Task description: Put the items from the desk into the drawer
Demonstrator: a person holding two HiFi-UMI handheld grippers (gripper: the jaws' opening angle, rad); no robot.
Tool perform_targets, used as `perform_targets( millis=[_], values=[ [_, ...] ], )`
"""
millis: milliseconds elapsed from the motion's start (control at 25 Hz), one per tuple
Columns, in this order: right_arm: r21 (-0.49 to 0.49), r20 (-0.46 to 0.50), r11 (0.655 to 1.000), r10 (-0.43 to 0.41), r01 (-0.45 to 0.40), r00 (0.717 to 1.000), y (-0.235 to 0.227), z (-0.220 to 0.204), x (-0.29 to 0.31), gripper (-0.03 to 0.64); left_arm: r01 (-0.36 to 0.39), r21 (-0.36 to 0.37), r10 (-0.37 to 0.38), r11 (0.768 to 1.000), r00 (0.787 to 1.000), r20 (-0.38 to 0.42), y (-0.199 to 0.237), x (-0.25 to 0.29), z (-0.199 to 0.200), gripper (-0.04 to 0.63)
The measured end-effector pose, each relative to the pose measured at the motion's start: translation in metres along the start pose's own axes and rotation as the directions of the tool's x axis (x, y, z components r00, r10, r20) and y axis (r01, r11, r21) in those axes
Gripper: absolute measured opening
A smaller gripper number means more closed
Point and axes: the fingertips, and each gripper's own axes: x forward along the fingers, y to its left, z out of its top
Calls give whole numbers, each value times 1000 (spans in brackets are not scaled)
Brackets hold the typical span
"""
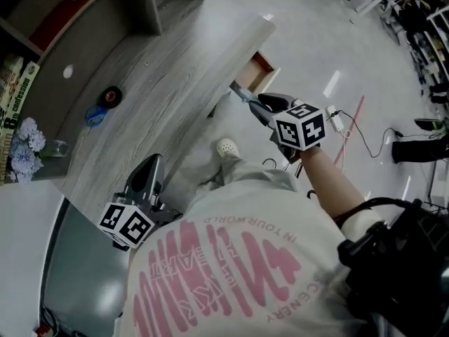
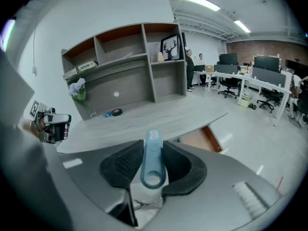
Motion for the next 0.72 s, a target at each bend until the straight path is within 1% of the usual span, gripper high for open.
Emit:
perform_targets(
  millis=[120,240,320,480,600,720],
  values=[
    [22,0,999,-50,50,999,-23,-8,-12,133,21,6,-21,1000,1000,-11,-3,9,-3,18],
    [36,-2,997,-71,71,997,-40,-12,-14,133,-1,15,1,1000,999,-34,-6,18,-5,18],
    [39,-8,996,-77,77,997,-53,-13,-13,133,-14,2,14,1000,999,-28,-7,24,-7,18],
    [25,-21,997,-72,73,997,-80,-8,1,133,-47,-20,46,999,999,-25,-4,35,-17,18],
    [7,-45,998,-58,58,997,-101,-5,13,133,-90,-32,89,995,995,-38,-6,46,-21,18],
    [6,-76,999,-33,33,997,-124,-5,26,133,-139,-52,138,989,990,-25,-8,63,-20,18]
  ],
)
